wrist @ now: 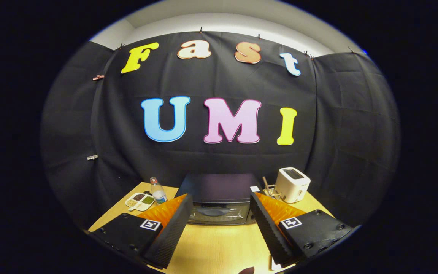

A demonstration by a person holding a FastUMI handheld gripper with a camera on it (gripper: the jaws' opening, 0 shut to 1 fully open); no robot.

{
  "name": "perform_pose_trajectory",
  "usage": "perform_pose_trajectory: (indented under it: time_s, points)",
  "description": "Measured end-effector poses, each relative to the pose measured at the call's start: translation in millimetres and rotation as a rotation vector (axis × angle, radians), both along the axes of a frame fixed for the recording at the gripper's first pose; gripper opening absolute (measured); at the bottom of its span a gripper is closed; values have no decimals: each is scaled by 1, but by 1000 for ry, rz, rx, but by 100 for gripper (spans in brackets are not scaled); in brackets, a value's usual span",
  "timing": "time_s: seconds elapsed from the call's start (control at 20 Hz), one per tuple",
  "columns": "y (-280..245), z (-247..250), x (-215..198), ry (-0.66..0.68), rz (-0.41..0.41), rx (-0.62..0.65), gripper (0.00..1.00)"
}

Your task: Open the toaster oven, put the food inside, and close the toaster oven door.

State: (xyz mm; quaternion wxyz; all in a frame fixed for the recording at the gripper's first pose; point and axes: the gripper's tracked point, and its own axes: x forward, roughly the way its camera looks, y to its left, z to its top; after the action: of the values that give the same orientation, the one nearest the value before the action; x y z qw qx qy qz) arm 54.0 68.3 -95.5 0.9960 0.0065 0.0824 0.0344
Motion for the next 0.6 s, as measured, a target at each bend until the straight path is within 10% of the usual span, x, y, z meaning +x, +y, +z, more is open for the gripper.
perform_pose_trajectory:
  time_s: [0.6]
  points:
    - [35,-136,119,184,1,0,98]
